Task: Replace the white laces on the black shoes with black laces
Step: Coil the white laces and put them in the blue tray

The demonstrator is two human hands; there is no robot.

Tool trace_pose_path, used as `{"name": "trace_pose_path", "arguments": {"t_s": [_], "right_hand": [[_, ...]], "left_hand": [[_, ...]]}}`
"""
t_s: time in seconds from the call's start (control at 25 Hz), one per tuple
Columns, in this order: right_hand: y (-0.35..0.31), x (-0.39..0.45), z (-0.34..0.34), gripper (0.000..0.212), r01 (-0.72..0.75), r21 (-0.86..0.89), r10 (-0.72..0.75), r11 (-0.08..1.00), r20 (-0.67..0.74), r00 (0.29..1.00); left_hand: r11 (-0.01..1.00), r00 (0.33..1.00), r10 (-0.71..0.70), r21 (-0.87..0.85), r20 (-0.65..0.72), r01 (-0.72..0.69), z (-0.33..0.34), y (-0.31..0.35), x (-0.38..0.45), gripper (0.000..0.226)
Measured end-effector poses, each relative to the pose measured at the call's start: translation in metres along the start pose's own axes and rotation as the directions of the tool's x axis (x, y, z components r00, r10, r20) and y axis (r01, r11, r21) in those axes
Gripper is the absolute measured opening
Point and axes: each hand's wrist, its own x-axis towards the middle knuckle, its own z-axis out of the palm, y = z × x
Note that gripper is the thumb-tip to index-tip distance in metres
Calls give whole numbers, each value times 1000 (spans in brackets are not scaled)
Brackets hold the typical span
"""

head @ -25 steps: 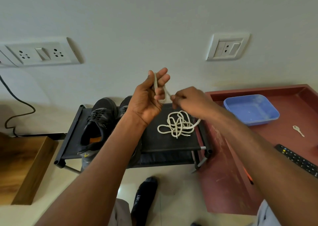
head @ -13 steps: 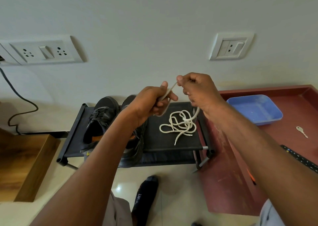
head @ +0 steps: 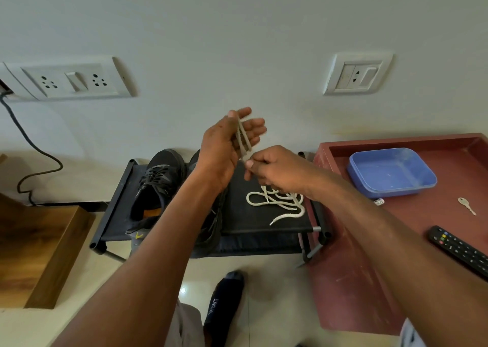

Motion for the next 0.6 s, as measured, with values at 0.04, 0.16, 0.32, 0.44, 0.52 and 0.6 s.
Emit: {"name": "trace_pose_path", "arguments": {"t_s": [0.04, 0.16, 0.32, 0.44, 0.52, 0.6], "right_hand": [[-2, -2, -2, 31, 17, 93, -17, 995, -1, 1000], [-2, -2, -11, 31, 84, 372, -32, 925, -143, 989], [8, 3, -21, 31, 99, 388, 96, 916, -453, 887], [14, 7, -18, 36, -72, 106, 107, 992, -375, 921], [14, 9, -10, 36, -128, -45, 114, 991, -238, 964], [12, 6, -5, 36, -112, -190, 90, 975, -120, 989]], "left_hand": [[974, 1000, 23, 225, 9, -24, 0, -2, -2, 39], [852, 996, -14, 522, 89, -35, 3, -7, -8, 52], [911, 946, -220, 397, 239, 112, 8, 2, -11, 70], [976, 920, -201, -9, 335, 217, 11, 2, -6, 57], [941, 954, -158, -253, 253, 223, 13, 1, -4, 50], [922, 986, -114, -356, 123, 151, 11, 1, -2, 46]]}}
